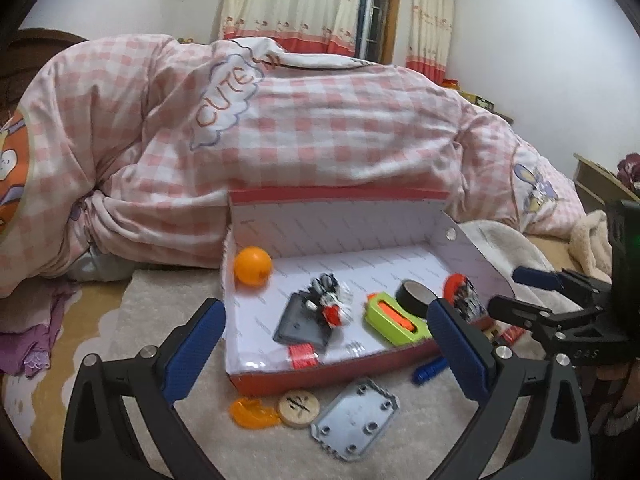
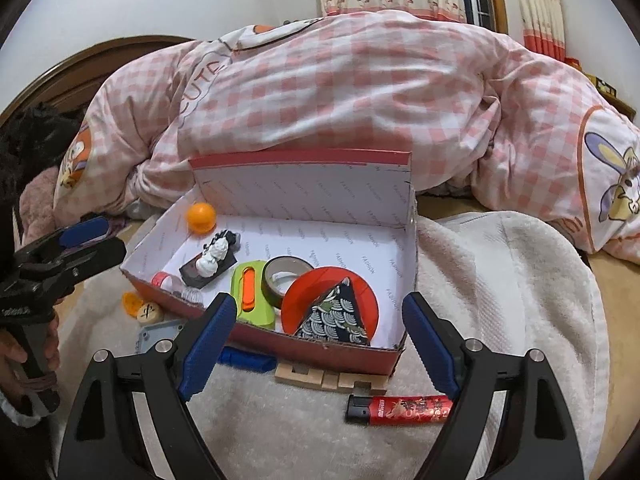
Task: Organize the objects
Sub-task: 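Withdraw both tools from the shoebox, then reach the left tool to the grey plate while the right tool approaches the wooden piece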
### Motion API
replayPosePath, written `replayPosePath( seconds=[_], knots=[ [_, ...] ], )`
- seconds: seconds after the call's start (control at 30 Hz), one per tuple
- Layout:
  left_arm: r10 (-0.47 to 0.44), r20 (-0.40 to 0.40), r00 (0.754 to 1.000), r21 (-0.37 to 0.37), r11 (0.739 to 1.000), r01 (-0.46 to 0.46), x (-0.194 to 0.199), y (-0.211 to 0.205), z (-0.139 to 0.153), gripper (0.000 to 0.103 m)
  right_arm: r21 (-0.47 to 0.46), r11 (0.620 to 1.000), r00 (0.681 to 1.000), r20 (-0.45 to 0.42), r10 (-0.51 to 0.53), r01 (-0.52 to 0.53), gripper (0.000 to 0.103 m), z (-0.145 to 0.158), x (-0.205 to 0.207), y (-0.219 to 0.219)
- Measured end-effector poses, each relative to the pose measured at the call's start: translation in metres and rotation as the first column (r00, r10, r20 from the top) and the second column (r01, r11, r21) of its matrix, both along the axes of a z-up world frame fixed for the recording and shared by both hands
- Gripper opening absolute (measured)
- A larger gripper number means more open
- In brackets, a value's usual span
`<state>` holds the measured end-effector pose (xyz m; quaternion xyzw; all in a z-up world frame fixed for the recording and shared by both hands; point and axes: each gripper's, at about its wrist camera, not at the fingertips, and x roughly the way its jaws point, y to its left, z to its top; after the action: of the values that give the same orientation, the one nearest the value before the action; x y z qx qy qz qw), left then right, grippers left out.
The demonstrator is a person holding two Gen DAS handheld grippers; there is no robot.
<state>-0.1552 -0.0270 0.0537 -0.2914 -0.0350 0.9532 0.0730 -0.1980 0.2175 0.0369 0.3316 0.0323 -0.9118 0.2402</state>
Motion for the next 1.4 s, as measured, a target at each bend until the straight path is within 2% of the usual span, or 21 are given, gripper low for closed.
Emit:
replayPosePath(
  seconds=[0.07, 0.1, 0.2, 0.23, 0.27, 0.33, 0.47, 0.6, 0.7, 0.83, 1.03, 1.13, 1.27, 1.4],
  knots=[
    [-0.020, 0.014, 1.000, -0.003, 1.000, 0.020, 0.002, 0.003, -0.003, 0.092, 0.010, 1.000, 1.000, 0.000, 0.008, -0.008, 0.087, -0.001, 0.002, -0.002],
    [-0.026, 0.020, 0.999, -0.002, 1.000, 0.026, 0.003, 0.005, -0.005, 0.092, 0.015, 1.000, 1.000, 0.001, 0.012, -0.012, 0.087, -0.002, 0.003, -0.003],
    [-0.037, 0.047, 0.998, -0.014, 0.999, 0.038, 0.007, 0.009, -0.013, 0.094, 0.031, 0.999, 1.000, 0.001, 0.022, -0.022, 0.087, -0.003, 0.007, -0.006],
    [-0.036, 0.066, 0.997, -0.023, 0.999, 0.037, 0.009, 0.011, -0.017, 0.099, 0.037, 0.999, 1.000, 0.000, 0.023, -0.023, 0.087, -0.003, 0.009, -0.006],
    [-0.011, 0.086, 0.996, -0.027, 1.000, 0.014, 0.012, 0.011, -0.021, 0.103, 0.045, 0.999, 1.000, -0.004, 0.029, -0.029, 0.087, -0.003, 0.011, -0.007],
    [0.024, 0.135, 0.991, 0.000, 1.000, -0.025, 0.016, 0.011, -0.028, 0.103, 0.064, 0.997, 0.999, -0.016, 0.040, -0.038, 0.087, -0.002, 0.016, -0.008],
    [0.035, 0.206, 0.978, 0.060, 0.997, -0.049, 0.017, 0.019, -0.041, 0.103, 0.102, 0.994, 0.998, -0.036, 0.051, -0.047, 0.087, -0.001, 0.024, -0.006],
    [0.122, 0.295, 0.948, 0.110, 0.981, -0.160, 0.016, 0.019, -0.057, 0.103, 0.114, 0.993, 0.999, -0.029, 0.046, -0.042, 0.087, -0.003, 0.026, 0.004],
    [0.204, 0.334, 0.920, 0.094, 0.964, -0.248, 0.008, 0.018, -0.070, 0.103, 0.109, 0.993, 0.999, -0.015, 0.038, -0.036, 0.087, -0.004, 0.024, 0.013],
    [0.269, 0.325, 0.906, 0.064, 0.950, -0.305, -0.002, 0.026, -0.076, 0.103, 0.074, 0.996, 0.999, 0.000, 0.046, -0.046, 0.087, -0.001, 0.022, 0.021],
    [0.349, 0.351, 0.869, -0.058, 0.934, -0.352, -0.012, 0.043, -0.082, 0.103, 0.132, 0.986, 0.994, -0.021, 0.110, -0.106, 0.087, 0.005, 0.034, 0.010],
    [0.380, 0.363, 0.851, -0.125, 0.925, -0.359, -0.017, 0.051, -0.085, 0.103, 0.149, 0.984, 0.994, -0.022, 0.105, -0.101, 0.087, 0.004, 0.035, 0.011],
    [0.380, 0.365, 0.850, -0.117, 0.924, -0.363, -0.018, 0.049, -0.086, 0.103, 0.140, 0.988, 0.998, 0.004, 0.070, -0.070, 0.087, -0.001, 0.031, 0.017],
    [0.369, 0.357, 0.859, -0.103, 0.929, -0.356, -0.014, 0.047, -0.086, 0.098, 0.214, 0.976, 0.999, 0.043, 0.024, -0.032, 0.087, -0.016, 0.028, 0.014]
  ],
)
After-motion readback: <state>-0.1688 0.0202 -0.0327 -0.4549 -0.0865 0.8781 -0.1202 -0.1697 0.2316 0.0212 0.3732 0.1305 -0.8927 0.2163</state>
